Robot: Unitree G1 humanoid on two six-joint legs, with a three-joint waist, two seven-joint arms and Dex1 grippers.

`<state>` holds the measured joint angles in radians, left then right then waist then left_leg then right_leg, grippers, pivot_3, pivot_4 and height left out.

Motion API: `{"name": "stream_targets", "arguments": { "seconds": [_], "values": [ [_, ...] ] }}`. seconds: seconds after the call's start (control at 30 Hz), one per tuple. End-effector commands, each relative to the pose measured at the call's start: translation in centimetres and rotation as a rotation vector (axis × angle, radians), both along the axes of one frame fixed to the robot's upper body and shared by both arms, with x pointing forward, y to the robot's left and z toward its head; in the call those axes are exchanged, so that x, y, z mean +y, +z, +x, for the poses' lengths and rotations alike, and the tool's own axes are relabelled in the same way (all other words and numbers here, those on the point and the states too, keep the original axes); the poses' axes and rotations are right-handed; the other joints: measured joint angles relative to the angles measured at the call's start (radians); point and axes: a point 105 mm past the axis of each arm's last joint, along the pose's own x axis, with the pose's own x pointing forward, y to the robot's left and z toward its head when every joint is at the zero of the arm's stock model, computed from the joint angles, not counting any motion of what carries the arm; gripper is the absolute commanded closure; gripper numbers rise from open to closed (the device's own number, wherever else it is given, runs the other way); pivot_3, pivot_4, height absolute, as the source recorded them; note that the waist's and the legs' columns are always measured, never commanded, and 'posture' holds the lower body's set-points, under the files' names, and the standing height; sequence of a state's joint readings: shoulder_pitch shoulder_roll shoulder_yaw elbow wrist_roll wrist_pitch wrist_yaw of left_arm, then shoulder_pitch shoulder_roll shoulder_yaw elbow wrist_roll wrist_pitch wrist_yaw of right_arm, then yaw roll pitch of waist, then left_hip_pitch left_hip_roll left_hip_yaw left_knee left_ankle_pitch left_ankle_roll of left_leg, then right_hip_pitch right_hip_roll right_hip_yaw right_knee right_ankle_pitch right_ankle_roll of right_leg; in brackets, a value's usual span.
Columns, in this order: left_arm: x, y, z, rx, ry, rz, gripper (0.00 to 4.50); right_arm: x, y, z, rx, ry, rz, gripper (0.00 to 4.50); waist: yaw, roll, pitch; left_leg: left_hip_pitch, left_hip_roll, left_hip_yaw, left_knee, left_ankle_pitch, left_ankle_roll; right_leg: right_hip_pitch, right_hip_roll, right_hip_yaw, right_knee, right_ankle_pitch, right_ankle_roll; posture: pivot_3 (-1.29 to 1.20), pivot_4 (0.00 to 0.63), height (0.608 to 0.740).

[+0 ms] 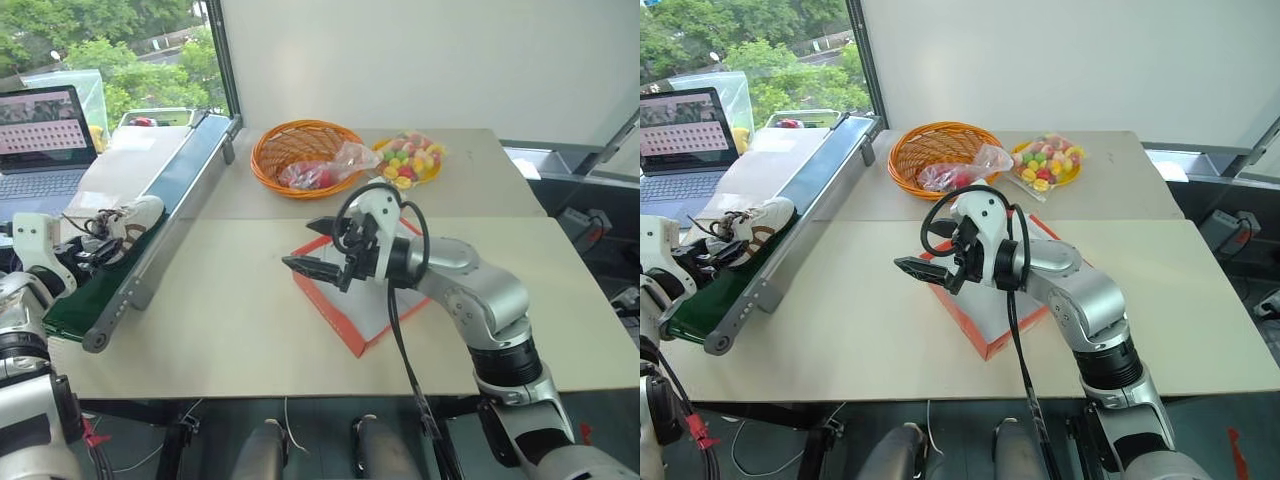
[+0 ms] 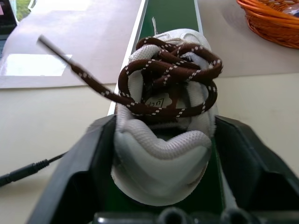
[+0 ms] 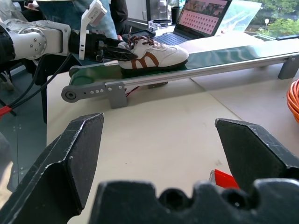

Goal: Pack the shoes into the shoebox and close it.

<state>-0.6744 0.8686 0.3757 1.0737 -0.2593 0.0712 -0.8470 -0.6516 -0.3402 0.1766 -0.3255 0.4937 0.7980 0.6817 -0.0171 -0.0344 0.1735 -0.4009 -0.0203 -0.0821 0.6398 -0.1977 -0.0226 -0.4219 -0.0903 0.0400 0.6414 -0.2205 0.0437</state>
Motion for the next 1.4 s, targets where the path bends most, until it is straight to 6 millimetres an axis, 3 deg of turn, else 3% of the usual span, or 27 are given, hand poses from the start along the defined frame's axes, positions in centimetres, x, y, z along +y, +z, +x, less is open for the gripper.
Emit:
{"name": "stream_targets", "arguments": {
  "seconds": [0.03, 0.1, 0.23, 0.33, 0.4, 0.47, 0.6, 0.67, 0.77, 1.03, 1.4],
  "values": [
    [-2.0, 0.3, 0.8, -0.030, -0.082, -0.023, 2.75, -0.2, 1.6, -0.4, -0.063, 0.008, 0.009, 0.00, 0.008, 0.000, 0.000, 0.000, 0.000, 0.000, 0.000, 0.000, 0.000, 0.000, 0.000, 0.000, 0.000, 0.000, 0.000, 0.00, 0.150, 0.740],
    [-2.9, 0.8, 1.0, -0.050, -0.109, -0.022, 3.41, -0.2, 1.6, -0.3, -0.065, 0.007, 0.005, 0.00, 0.013, 0.000, 0.000, -0.001, 0.000, 0.000, 0.000, 0.000, 0.000, 0.000, 0.000, -0.001, 0.000, 0.000, 0.000, 0.00, 0.150, 0.740],
    [-6.2, 3.0, 1.1, -0.138, -0.185, -0.034, 3.41, -0.3, 1.9, -0.1, -0.057, 0.004, 0.026, 0.00, 0.016, 0.000, 0.000, -0.002, -0.001, -0.001, 0.000, 0.000, 0.000, 0.000, -0.001, -0.001, 0.000, 0.000, 0.000, 0.00, 0.150, 0.740],
    [-11.8, 7.1, 0.7, -0.265, -0.296, -0.078, 3.41, -0.6, 2.4, 0.2, -0.044, -0.009, 0.065, 0.00, 0.005, -0.002, 0.001, -0.004, 0.000, -0.001, 0.001, 0.000, 0.000, -0.002, 0.000, 0.000, -0.001, 0.001, -0.001, 0.00, 0.150, 0.740],
    [-13.7, 8.8, 0.3, -0.312, -0.317, -0.109, 3.41, -0.7, 2.5, 0.3, -0.041, -0.015, 0.079, 0.00, 0.003, -0.005, 0.002, -0.005, 0.000, -0.002, 0.001, 0.000, 0.000, -0.003, 0.000, 0.000, -0.001, 0.001, -0.001, 0.00, 0.150, 0.740],
    [-17.6, 11.6, 0.1, -0.403, -0.369, -0.122, 3.41, -1.3, 4.5, 1.5, -0.023, -0.086, 0.214, 0.00, -0.003, -0.005, 0.002, -0.005, 0.001, -0.002, 0.002, 0.000, 0.000, -0.003, 0.000, 0.000, -0.001, 0.001, -0.001, 0.00, 0.150, 0.740],
    [-21.1, 15.0, -0.2, -0.546, -0.342, -0.169, 3.41, -3.6, 9.5, 4.2, 0.108, -0.228, 0.615, 0.00, -0.018, -0.005, 0.002, -0.002, 0.001, -0.001, 0.001, 0.000, 0.000, -0.002, 0.000, 0.002, 0.001, 0.002, -0.002, 0.00, 0.150, 0.740],
    [-23.5, 16.2, -0.6, -0.605, -0.364, -0.180, 3.41, -4.5, 11.3, 4.6, 0.175, -0.245, 0.773, 0.00, -0.022, -0.005, 0.002, -0.001, 0.001, 0.000, 0.001, 0.000, 0.000, -0.002, 0.000, 0.002, 0.001, 0.002, -0.003, 0.00, 0.150, 0.740],
    [-25.5, 16.8, -1.0, -0.634, -0.371, -0.237, 3.41, -5.1, 12.2, 4.9, 0.240, -0.271, 0.873, 0.00, -0.026, -0.005, 0.002, -0.001, 0.000, 0.000, 0.000, 0.000, 0.000, -0.002, 0.000, 0.002, 0.000, 0.002, -0.003, 0.00, 0.150, 0.740],
    [-29.6, 16.8, -1.5, -0.628, -0.430, -0.342, 3.41, -5.2, 11.6, 5.3, 0.276, -0.302, 0.857, 0.00, -0.027, -0.005, 0.002, -0.004, 0.000, 0.000, 0.000, 0.000, 0.001, -0.003, 0.000, 0.002, -0.001, 0.002, -0.003, 0.00, 0.150, 0.740],
    [-32.0, 15.1, -2.8, -0.546, -0.451, -0.460, 3.41, -5.0, 11.4, 5.5, 0.273, -0.309, 0.850, 0.00, -0.028, -0.005, 0.002, -0.003, 0.000, 0.001, 0.000, 0.000, 0.001, -0.002, 0.001, 0.002, -0.002, 0.002, -0.003, 0.00, 0.150, 0.740]
  ]
}}
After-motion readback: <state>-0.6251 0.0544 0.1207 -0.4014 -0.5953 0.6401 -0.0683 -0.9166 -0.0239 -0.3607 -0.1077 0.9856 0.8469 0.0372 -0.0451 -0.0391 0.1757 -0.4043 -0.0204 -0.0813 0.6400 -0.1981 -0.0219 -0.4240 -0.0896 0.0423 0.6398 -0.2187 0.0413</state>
